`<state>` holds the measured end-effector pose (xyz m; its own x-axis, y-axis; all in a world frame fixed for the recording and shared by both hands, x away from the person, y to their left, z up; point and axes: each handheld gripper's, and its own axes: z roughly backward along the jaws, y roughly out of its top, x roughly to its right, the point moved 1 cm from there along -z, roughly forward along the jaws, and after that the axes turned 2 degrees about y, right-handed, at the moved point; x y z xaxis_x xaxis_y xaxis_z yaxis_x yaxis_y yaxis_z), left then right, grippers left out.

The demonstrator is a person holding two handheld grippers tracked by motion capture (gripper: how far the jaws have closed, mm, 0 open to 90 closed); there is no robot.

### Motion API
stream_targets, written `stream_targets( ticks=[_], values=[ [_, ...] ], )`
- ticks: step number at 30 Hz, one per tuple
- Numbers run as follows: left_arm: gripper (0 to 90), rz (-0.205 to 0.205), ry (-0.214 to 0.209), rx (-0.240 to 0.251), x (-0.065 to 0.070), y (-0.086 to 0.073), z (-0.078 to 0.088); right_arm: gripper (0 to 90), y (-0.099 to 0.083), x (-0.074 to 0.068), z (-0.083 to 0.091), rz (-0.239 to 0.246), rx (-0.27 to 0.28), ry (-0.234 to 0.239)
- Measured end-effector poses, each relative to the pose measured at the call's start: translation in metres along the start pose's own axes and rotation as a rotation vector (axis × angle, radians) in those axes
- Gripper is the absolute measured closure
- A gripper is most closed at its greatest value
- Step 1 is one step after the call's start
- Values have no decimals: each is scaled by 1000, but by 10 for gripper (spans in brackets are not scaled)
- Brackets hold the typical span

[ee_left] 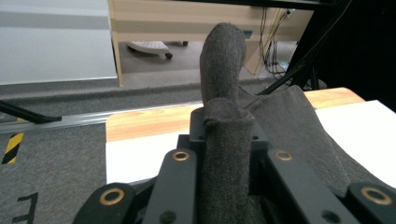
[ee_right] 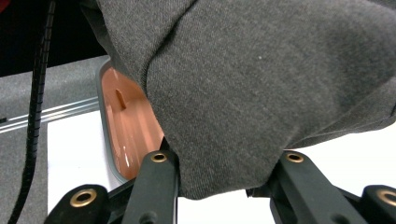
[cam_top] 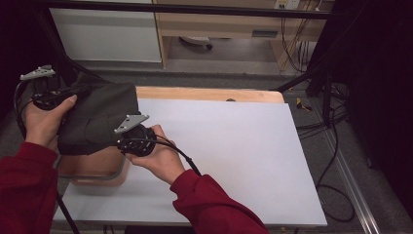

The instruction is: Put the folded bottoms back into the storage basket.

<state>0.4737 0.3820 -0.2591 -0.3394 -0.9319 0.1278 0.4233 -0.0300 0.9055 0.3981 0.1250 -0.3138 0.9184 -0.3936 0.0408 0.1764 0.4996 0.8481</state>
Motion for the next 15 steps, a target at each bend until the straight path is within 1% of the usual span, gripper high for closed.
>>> stream_targets(
  ticks=[3, 8, 15],
  values=[
    [788, -2, 3, -10, -3, -1, -1, 704, 0, -2, -8, 6, -21, 5],
    [788, -10, 12, -19, -8, -4, 0, 705, 0, -3, -14, 1, -21, 8],
    [787, -5, 17, -33, -15, -10, 1, 705, 0, -8, -22, 8, -32, 18]
  ],
)
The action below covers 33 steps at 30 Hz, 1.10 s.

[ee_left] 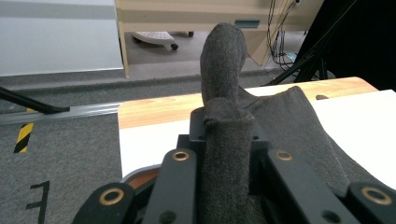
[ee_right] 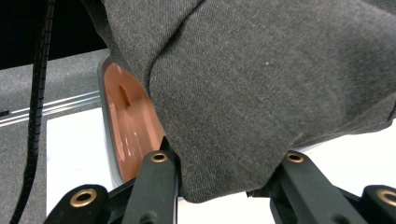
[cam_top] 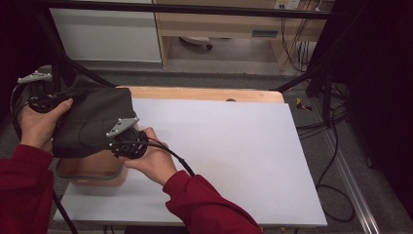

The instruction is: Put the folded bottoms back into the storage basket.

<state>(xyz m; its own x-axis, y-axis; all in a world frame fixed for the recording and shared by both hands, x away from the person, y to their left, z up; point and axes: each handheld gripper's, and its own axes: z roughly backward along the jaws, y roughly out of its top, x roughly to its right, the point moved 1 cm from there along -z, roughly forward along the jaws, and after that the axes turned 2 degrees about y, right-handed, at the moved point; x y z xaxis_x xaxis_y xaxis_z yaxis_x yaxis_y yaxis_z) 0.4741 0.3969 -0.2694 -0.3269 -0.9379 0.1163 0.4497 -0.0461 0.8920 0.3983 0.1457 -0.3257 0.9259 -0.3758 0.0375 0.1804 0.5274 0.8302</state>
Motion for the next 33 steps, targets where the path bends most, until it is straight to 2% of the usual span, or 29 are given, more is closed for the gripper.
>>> stream_targets(
  ticks=[9, 27, 33],
  values=[
    [786, 12, 8, -4, -9, -7, 2, 705, 1, -4, -8, 3, -7, 9],
    [783, 23, 15, -11, -17, -16, 5, 704, 0, -9, -17, 3, -9, 21],
    [782, 22, 13, -23, -19, -22, 4, 704, -2, -11, -20, 8, -27, 32]
  ],
)
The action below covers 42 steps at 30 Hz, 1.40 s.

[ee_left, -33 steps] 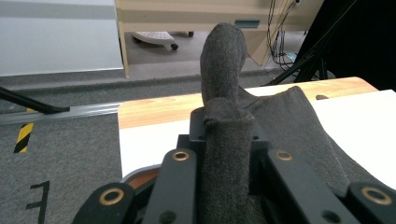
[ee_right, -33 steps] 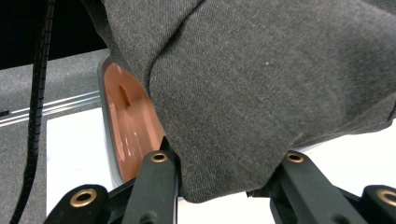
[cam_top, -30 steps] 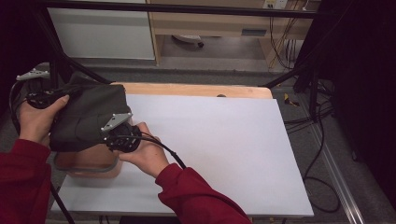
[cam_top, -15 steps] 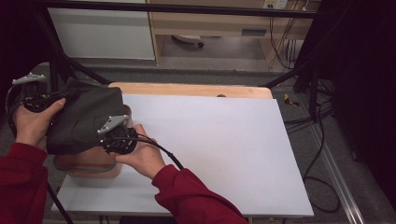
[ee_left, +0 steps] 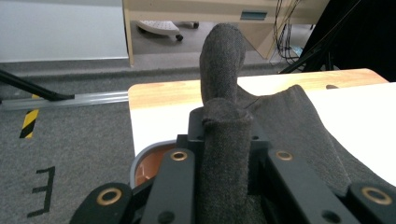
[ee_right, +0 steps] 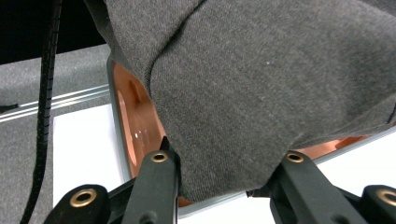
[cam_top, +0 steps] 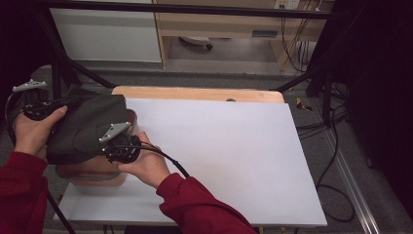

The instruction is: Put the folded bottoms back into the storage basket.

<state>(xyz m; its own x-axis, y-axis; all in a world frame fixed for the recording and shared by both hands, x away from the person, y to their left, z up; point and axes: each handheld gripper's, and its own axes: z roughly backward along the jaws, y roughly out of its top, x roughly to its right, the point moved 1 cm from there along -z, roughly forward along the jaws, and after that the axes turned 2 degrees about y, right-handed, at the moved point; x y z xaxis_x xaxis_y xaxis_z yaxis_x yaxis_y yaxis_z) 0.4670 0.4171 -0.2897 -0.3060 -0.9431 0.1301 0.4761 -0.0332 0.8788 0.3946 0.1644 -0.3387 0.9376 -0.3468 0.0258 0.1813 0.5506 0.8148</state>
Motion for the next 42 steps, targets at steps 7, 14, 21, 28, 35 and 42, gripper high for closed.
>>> stream_targets(
  ticks=[7, 14, 21, 28, 35, 42],
  values=[
    [779, 15, 2, -20, -5, -6, -1, 704, -2, -3, -5, 3, -12, 6],
    [778, 18, 5, -37, -8, -14, -3, 703, -4, -5, -10, 0, -27, 16],
    [777, 18, 7, -46, -9, -17, -4, 703, -6, -6, -13, 8, -40, 18],
    [777, 23, 5, -58, -9, -20, -6, 703, -6, -7, -14, 0, -46, 22],
    [775, 25, 3, -68, -10, -22, -10, 702, -9, -7, -15, 0, -57, 23],
    [773, 25, 0, -75, -10, -23, -13, 700, -9, -6, -16, 2, -67, 22]
  ],
)
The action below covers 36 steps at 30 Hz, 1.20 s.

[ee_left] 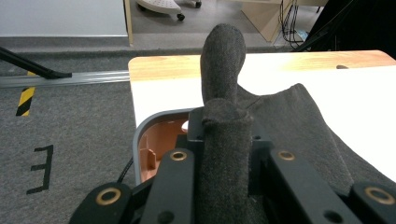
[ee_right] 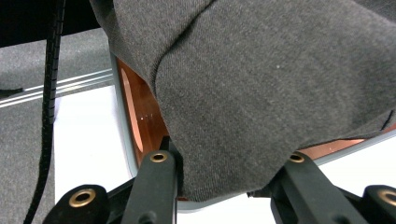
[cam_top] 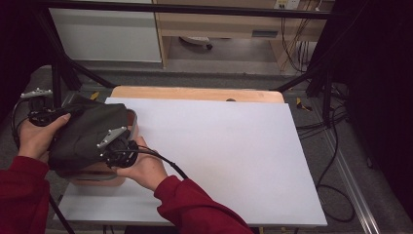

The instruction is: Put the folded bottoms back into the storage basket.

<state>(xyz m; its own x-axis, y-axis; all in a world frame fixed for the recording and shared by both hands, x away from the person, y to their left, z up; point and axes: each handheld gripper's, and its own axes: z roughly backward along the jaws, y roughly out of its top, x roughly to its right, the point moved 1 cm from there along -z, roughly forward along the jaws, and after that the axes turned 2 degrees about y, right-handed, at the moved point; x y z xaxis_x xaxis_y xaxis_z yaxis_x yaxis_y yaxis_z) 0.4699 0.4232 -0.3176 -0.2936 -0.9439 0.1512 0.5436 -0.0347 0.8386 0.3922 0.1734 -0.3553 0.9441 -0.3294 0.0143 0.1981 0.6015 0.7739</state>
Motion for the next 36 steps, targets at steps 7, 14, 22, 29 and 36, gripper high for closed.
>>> stream_targets(
  ticks=[7, 14, 22, 29, 36],
  values=[
    [770, -1, 1, -6, -1, 0, -1, 700, 0, 0, -1, 0, -1, -1],
    [768, 2, 2, -8, -1, -2, -2, 699, 0, -1, -2, 3, -6, 1],
    [766, -1, 8, -19, -3, -6, -5, 699, -1, -2, -4, 1, -16, 2],
    [766, 0, 4, -30, -4, -9, -9, 696, -3, -3, -7, 4, -26, 1],
    [767, -2, 1, -46, -5, -13, -15, 694, -4, -2, -9, 7, -45, 4]
  ],
)
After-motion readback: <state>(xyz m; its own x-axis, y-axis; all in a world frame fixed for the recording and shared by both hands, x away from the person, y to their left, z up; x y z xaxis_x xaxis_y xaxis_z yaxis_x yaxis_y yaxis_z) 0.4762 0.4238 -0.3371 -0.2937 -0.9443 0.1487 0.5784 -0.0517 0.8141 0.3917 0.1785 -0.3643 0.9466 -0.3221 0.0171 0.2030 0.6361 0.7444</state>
